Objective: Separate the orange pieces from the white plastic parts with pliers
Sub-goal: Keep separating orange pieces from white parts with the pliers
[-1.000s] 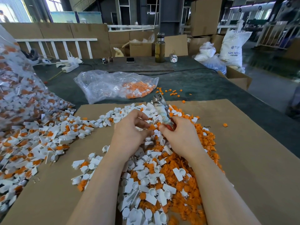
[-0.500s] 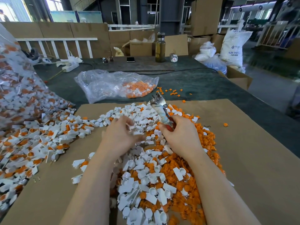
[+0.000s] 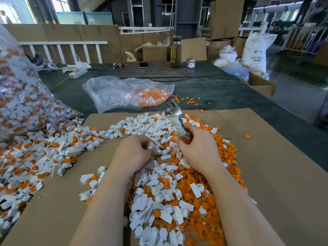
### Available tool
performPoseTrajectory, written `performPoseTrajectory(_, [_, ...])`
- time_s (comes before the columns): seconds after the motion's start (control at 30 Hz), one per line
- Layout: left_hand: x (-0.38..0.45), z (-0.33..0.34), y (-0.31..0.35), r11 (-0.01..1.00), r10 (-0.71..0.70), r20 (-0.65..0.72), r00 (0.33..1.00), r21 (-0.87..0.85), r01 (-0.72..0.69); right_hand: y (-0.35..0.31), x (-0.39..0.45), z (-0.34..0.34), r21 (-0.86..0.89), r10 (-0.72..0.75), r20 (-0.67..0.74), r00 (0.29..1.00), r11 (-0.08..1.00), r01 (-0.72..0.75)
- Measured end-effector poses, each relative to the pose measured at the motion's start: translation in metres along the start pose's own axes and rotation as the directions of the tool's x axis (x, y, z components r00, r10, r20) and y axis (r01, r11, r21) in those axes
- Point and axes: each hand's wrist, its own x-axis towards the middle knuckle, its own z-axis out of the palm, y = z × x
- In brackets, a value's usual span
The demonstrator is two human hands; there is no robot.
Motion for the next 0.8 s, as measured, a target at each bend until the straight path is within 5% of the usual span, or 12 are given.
performPoseTrajectory(0.3, [-0.003,-0.001,0.006,0.94,0.049,-0.025,0.999,-0.336,-0.054,0.0,0.001,0.0,-0.006,0.002,-0.009,1.0,1.0,-0.002])
performPoseTrajectory(0.8, [-0.005,0.0,0.014,0.856,0.014,-0.079,0.997,-0.514,-0.053,-0.002,0.0,-0.001,0.025,0.014,-0.016,1.0,1.0,-0.014])
